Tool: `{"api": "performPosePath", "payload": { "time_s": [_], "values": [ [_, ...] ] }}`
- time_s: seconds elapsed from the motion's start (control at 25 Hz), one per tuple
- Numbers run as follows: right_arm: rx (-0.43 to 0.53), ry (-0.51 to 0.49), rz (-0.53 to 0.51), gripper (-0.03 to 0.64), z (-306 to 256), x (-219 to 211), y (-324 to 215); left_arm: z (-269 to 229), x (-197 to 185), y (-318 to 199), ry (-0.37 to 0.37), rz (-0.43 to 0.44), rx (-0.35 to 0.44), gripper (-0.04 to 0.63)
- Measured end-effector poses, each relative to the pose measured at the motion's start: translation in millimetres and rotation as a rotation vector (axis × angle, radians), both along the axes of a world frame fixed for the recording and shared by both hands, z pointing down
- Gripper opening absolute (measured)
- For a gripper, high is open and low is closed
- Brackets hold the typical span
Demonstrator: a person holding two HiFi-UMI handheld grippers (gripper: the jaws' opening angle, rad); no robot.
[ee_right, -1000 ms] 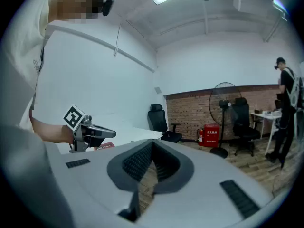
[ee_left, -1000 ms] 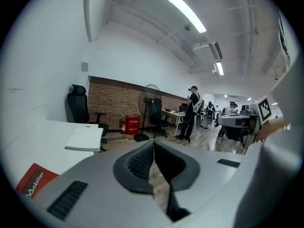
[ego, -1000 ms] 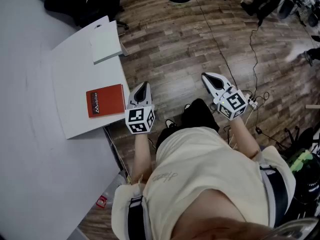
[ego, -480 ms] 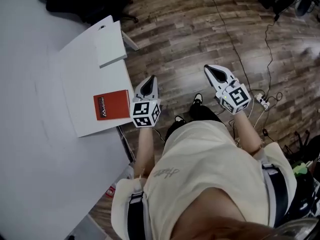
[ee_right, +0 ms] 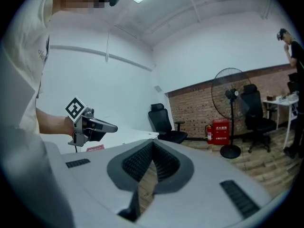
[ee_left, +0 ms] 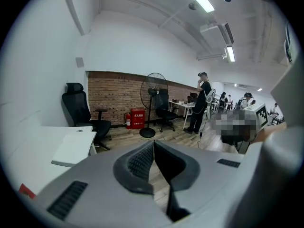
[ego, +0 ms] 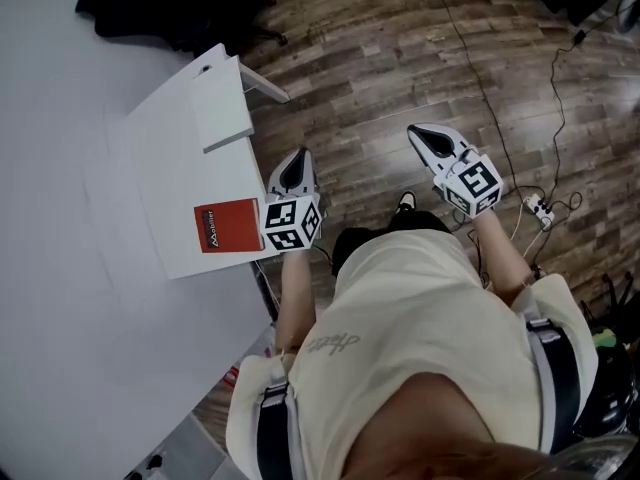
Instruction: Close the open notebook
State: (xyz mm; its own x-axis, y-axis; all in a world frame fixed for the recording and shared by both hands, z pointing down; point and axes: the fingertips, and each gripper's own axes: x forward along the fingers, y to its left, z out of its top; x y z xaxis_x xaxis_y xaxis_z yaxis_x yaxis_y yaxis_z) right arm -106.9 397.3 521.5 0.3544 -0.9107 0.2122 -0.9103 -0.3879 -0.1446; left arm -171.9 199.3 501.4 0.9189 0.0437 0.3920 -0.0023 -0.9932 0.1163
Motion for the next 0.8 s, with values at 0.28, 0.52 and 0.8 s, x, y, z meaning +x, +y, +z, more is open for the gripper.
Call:
{"api": "performPosePath", "payload": {
  "time_s": [0.28,0.52,0.8],
  "values": [
    [0.047,-0.068,-0.028,0.008,4.4,33.3,-3.9,-1.2,35.1,3.8,-0.035,0.005,0.002,0.020],
    [-0.039,-0.017,-0.057,0.008,15.2,56.7,-22.2,12.1,71.0,-1.9,-0.066,0.031,-0.003,0.020],
    [-0.061,0.017,-0.001,0.008,-9.3,116.4,-35.3,15.5,136.3,-34.3,-0.048,0.040,-0.048,0.020]
  ]
}}
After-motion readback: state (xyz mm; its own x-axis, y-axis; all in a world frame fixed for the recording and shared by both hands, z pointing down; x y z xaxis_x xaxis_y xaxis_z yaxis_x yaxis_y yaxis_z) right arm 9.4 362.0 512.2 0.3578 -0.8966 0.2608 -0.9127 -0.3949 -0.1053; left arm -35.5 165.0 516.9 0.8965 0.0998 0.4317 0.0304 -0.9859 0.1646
